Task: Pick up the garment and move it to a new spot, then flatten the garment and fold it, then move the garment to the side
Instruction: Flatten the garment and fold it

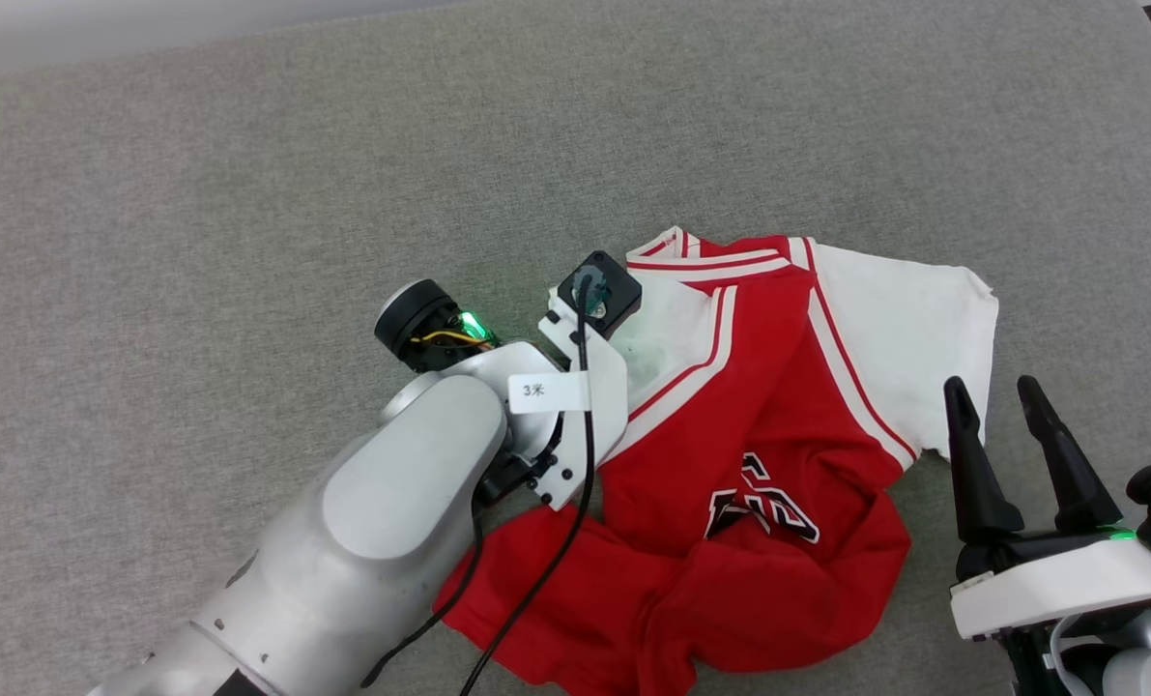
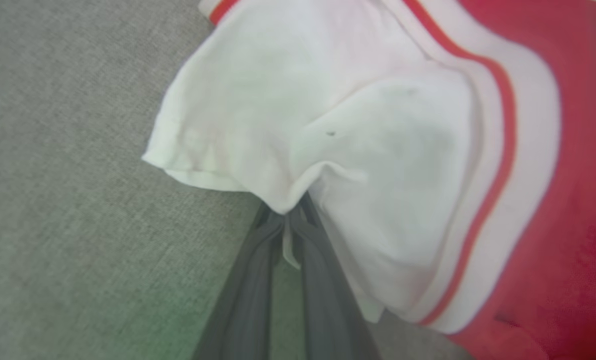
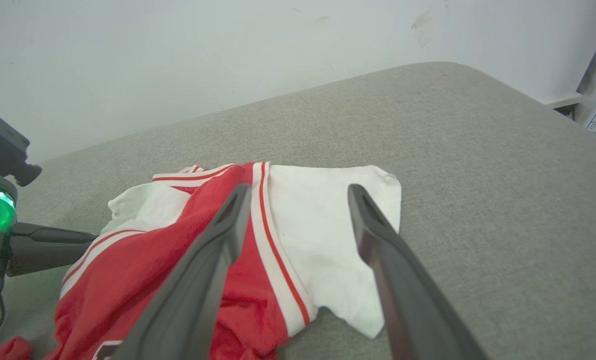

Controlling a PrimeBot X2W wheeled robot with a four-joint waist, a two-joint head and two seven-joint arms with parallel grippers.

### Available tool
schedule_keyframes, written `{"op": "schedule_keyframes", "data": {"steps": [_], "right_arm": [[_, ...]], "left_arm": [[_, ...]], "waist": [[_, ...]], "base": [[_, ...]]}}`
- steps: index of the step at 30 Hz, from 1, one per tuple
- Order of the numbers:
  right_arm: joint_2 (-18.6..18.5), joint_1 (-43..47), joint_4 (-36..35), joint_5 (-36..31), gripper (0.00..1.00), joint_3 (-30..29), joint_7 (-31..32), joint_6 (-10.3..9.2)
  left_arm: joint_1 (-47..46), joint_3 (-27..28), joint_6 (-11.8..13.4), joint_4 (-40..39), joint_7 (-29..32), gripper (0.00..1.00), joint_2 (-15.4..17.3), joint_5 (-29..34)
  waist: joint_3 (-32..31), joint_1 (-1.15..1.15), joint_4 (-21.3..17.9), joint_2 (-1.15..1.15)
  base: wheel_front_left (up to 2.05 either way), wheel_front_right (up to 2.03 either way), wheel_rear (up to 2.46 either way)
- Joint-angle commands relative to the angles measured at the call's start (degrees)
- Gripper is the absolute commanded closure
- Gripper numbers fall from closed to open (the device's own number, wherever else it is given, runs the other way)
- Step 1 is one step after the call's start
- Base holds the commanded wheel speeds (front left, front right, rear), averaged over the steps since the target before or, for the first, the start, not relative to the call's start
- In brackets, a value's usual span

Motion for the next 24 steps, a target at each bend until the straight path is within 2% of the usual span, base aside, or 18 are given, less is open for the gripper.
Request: {"op": "schedule_keyframes", "data": {"steps": [1, 7, 12, 20, 24], "right_arm": [[0.2, -0.9, 0.2, 0.1, 0.0, -0.1, -0.4, -0.06], [0.2, -0.6, 0.8, -0.3, 0.0, -2.0, -0.2, -0.06], [0.2, -0.1, 0.0, -1.4, 0.0, -3.9, 0.7, -0.06], [0.2, 1.0, -2.3, -2.5, 0.0, -5.7, 3.1, -0.06], [0.2, 1.5, -3.1, -3.0, 0.0, -6.3, 4.3, -0.05]], "left_arm": [[2.1, -0.8, 0.0, 1.8, 0.1, 1.0, 1.4, -0.3], [1.3, 1.4, 0.7, -1.4, -7.2, 1.0, 3.5, -0.7], [4.5, 4.5, 3.3, -7.3, -10.9, 1.0, 7.4, -1.8], [15.4, 10.8, 10.8, -18.5, -13.3, 1.0, 14.2, -5.3], [22.5, 14.5, 14.9, -22.0, -14.6, 1.0, 16.1, -8.3]], "waist": [[-0.1, 0.0, 0.1, 0.0], [-2.2, 0.0, 2.3, 0.0], [-4.5, 0.0, 5.2, 0.0], [-6.9, 0.0, 10.2, 0.0], [-7.7, 0.0, 12.0, 0.0]], "base": [[0.0, 0.0, 0.0], [0.0, 0.0, 0.0], [0.0, 0.0, 0.0], [0.0, 0.0, 0.0], [0.0, 0.0, 0.0]]}}
